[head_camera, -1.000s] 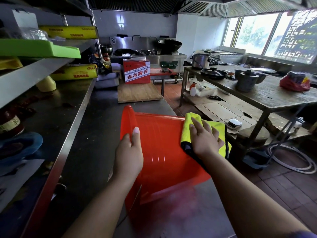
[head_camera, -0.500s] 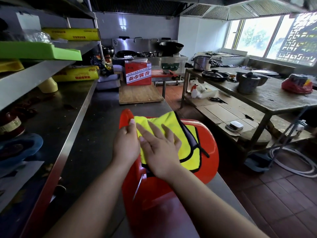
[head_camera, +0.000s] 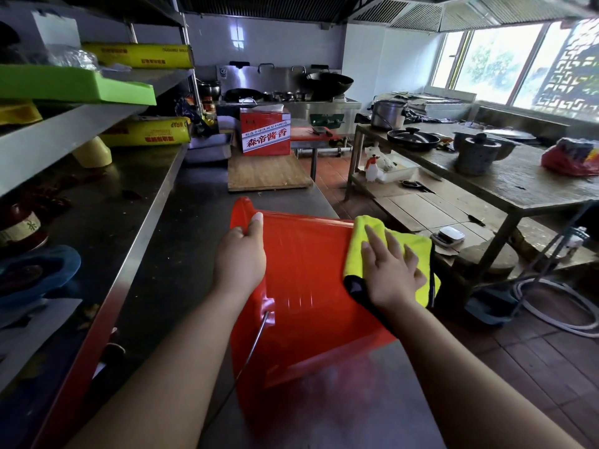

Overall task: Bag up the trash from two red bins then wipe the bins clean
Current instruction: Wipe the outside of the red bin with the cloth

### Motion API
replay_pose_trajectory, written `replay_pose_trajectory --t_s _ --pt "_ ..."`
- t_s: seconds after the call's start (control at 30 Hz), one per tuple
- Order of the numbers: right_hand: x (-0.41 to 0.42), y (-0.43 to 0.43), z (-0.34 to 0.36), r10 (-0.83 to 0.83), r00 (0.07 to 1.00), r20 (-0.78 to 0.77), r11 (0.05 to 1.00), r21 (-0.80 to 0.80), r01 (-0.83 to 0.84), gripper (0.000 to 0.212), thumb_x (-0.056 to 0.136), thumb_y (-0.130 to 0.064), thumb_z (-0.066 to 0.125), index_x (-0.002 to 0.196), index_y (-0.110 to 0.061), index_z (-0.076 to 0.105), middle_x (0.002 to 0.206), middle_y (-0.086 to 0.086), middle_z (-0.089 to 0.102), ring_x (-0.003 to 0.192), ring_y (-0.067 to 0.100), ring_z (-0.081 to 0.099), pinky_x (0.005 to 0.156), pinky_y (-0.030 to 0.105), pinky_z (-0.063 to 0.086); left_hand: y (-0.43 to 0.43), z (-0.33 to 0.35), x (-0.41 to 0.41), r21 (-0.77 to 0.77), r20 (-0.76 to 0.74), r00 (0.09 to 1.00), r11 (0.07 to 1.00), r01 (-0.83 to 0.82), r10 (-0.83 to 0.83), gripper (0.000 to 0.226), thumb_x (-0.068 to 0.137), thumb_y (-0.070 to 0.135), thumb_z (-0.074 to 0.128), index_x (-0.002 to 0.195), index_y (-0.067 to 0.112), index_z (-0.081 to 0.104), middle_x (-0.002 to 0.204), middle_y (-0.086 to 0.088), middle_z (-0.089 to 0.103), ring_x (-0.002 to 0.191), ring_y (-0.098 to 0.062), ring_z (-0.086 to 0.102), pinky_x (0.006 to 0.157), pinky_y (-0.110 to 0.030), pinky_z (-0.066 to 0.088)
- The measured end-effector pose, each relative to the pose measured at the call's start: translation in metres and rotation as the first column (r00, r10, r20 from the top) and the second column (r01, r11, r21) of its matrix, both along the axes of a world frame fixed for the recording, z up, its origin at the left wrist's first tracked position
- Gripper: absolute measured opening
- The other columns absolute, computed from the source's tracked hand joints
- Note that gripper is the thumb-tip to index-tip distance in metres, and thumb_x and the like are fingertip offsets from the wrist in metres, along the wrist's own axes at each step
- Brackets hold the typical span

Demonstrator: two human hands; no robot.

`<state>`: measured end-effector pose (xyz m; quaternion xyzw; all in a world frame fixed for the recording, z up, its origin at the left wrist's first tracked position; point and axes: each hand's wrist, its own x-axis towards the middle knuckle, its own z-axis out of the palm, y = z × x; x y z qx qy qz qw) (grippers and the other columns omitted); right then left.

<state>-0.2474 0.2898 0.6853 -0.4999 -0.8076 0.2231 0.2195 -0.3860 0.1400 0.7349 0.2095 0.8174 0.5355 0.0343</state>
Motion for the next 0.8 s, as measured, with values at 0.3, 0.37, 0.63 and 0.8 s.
replay_pose_trajectory --t_s 0.3,0.37,0.63,0.8 --pt "-0.043 -0.081 0.017 0.433 0.897 0.086 0.866 0.235 -0.441 0.044 0.098 -0.056 0.017 0.142 -0.058 0.015 0.158 -0.017 0.012 0.145 0.024 -0.001 0.11 0.05 0.002 -0.004 -0.005 0.002 0.028 0.004 1.0 0.999 -0.015 0.015 0.055 0.095 0.057 0.033 0.062 0.016 0.05 0.061 -0.001 0.051 0.061 -0.02 0.052 0.057 -0.03 0.034" --pt "-0.036 -0.075 0.011 0.437 0.896 0.082 0.851 0.285 -0.441 0.051 0.091 -0.064 0.008 0.141 -0.06 0.014 0.157 -0.018 0.014 0.145 0.023 0.002 0.107 0.047 0.004 -0.006 -0.009 0.003 0.043 0.019 1.0 0.999 0.0 -0.001 0.054 0.092 0.06 0.035 0.067 0.017 0.054 0.063 -0.001 0.055 0.064 -0.019 0.055 0.06 -0.03 0.038" --pt "0.009 -0.019 -0.005 0.118 0.993 0.004 0.991 0.068 -0.118 0.042 0.098 -0.055 0.024 0.139 -0.059 0.022 0.158 -0.016 0.013 0.145 0.022 0.002 0.109 0.051 0.008 -0.009 -0.013 0.012 0.121 0.089 0.995 0.992 0.029 -0.04 0.05 0.09 0.053 0.049 0.082 0.006 0.063 0.06 -0.003 0.054 0.058 -0.021 0.055 0.059 -0.031 0.043" --pt "0.014 -0.016 -0.002 0.07 0.997 -0.035 0.997 -0.008 -0.071 0.043 0.098 -0.055 0.026 0.141 -0.055 0.025 0.158 -0.013 0.011 0.145 0.025 0.001 0.108 0.054 0.008 -0.007 -0.014 0.024 0.142 0.087 0.996 0.99 -0.015 0.003 0.037 0.093 0.036 0.051 0.084 0.003 0.063 0.054 -0.001 0.049 0.047 -0.018 0.046 0.05 -0.026 0.037"
